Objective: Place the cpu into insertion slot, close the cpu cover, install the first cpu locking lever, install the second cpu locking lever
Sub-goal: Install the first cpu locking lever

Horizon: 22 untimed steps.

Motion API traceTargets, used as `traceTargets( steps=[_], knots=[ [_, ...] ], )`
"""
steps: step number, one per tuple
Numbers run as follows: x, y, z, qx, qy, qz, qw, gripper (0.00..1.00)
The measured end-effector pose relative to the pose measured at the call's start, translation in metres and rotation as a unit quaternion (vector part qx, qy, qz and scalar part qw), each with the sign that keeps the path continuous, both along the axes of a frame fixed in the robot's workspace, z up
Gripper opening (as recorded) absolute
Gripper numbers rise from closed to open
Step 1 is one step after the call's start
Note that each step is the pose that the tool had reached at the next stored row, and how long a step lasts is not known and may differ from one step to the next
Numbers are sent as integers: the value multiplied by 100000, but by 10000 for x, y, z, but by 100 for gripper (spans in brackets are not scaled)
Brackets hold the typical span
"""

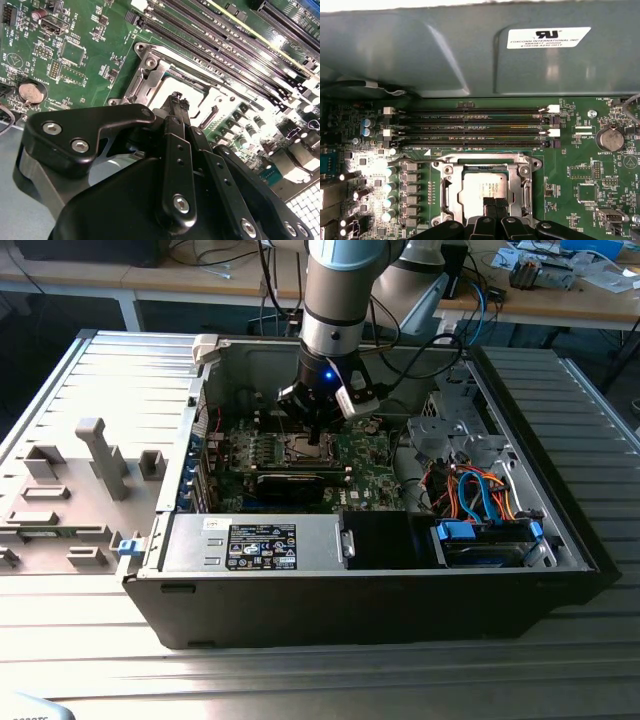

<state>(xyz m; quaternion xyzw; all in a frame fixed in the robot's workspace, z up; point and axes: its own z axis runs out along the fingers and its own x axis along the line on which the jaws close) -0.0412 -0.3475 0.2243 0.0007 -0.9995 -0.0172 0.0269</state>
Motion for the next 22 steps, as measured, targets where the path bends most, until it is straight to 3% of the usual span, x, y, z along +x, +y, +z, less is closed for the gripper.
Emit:
traceTargets(
  steps=[22],
  knots=[
    [0,0,0,-1,3,1243,99992,11]
  ],
)
